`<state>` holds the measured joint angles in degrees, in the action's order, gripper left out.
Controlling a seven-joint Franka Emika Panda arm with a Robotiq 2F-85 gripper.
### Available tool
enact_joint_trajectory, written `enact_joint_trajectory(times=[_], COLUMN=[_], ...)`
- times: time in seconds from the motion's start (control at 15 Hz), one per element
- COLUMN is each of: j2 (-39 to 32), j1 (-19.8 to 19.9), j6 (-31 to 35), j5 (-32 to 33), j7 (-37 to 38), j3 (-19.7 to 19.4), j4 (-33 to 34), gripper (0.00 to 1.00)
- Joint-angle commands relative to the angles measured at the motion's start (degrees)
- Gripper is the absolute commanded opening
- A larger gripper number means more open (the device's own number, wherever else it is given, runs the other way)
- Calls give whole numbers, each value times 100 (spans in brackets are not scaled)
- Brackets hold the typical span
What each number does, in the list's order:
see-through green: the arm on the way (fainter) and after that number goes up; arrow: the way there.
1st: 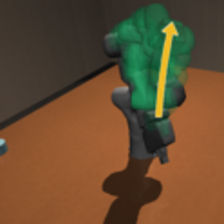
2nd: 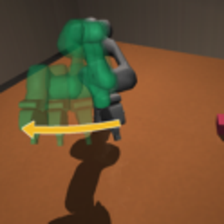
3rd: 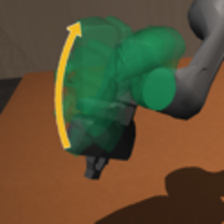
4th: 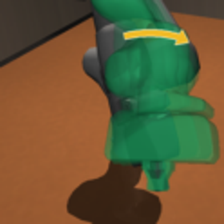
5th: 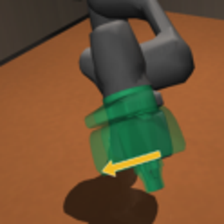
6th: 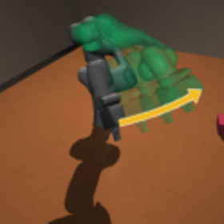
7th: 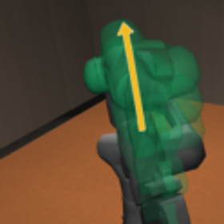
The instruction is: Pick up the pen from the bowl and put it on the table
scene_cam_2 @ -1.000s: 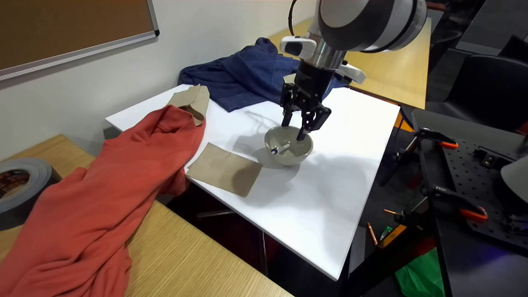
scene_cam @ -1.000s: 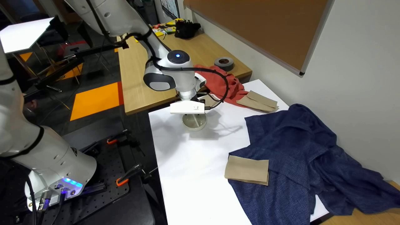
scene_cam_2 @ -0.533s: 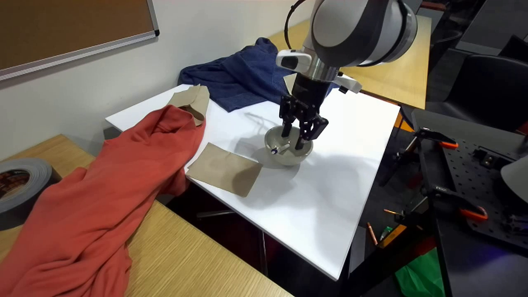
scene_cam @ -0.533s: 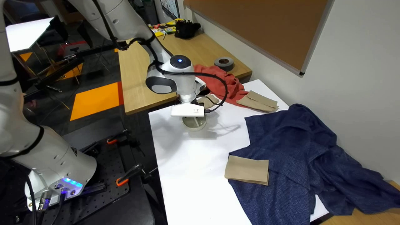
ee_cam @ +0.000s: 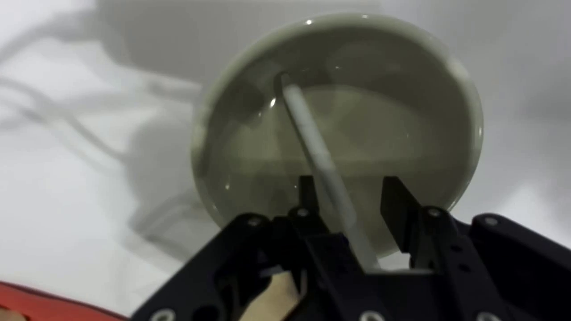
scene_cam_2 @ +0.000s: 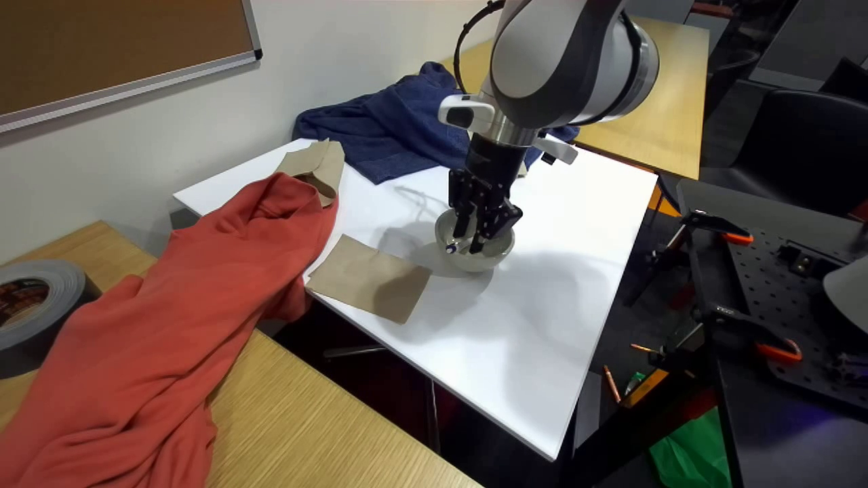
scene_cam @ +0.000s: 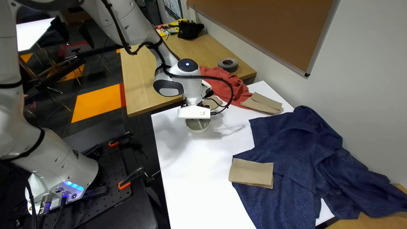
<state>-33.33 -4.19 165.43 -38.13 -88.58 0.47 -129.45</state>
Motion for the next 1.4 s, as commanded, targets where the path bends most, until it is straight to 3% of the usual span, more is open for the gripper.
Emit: enact_joint_trajectory(times=[0.0,0.13,0.4,0.8,1.13,1.33], j2=[-182,-205,108,1167,1922,2078], j1=[10,7,-9,-102,-176,-415], j6=[69,78,145,190,154,604], j5=[14,8,-44,-66,-216,93], j7=[-54,-52,-34,184,1113,2124], j3=[29,25,17,-136,-401,-744], j4=[203,229,0,-605,-878,-1010], gripper=[15,0,3,3,3,3])
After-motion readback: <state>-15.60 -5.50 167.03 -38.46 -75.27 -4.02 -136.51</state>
